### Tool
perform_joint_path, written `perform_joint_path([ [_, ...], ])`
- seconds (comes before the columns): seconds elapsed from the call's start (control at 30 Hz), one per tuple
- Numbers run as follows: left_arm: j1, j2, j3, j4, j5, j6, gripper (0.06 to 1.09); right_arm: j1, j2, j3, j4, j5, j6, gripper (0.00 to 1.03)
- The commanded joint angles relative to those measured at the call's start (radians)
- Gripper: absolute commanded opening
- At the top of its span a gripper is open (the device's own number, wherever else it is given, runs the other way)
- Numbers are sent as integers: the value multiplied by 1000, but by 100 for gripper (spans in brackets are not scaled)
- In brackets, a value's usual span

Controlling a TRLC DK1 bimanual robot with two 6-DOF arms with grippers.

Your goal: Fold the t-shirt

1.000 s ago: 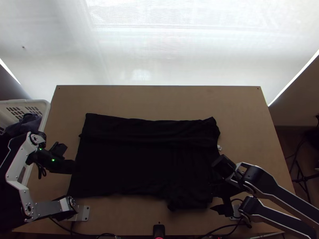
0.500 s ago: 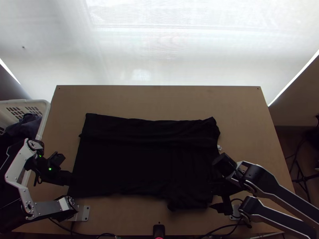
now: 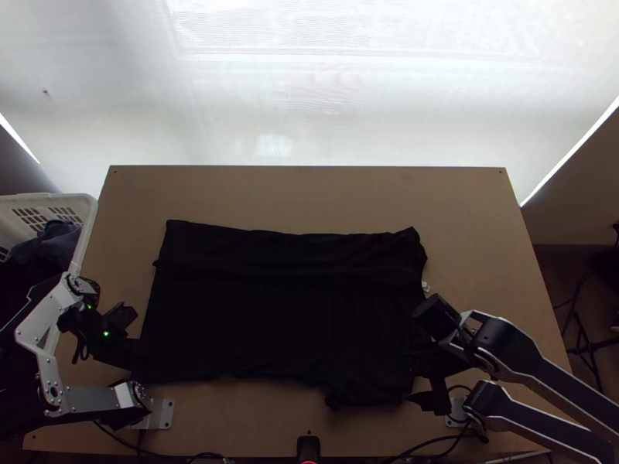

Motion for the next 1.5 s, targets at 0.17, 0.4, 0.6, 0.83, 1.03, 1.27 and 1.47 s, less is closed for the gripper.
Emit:
perform_joint_path([
  [0.17,-65,73,-8,46,27,-3,86,-25,-7,26,-13,2,-10,98],
  [0.4,-62,83,-20,116,3,-13,20,-37,-16,41,-25,2,-13,98],
  [0.6,-53,69,-28,115,-11,1,10,-52,-19,64,-34,2,-25,98],
  [0.83,-27,57,6,98,-37,7,10,-55,-19,85,-37,0,-29,98],
  [1.03,8,21,121,-5,-40,27,10,-55,0,95,-80,-81,-53,98],
  [1.27,25,15,173,-39,-16,47,10,235,-10,-19,-11,-80,7,98],
  [1.47,30,14,173,-39,-13,47,10,282,33,-80,153,26,25,98],
])
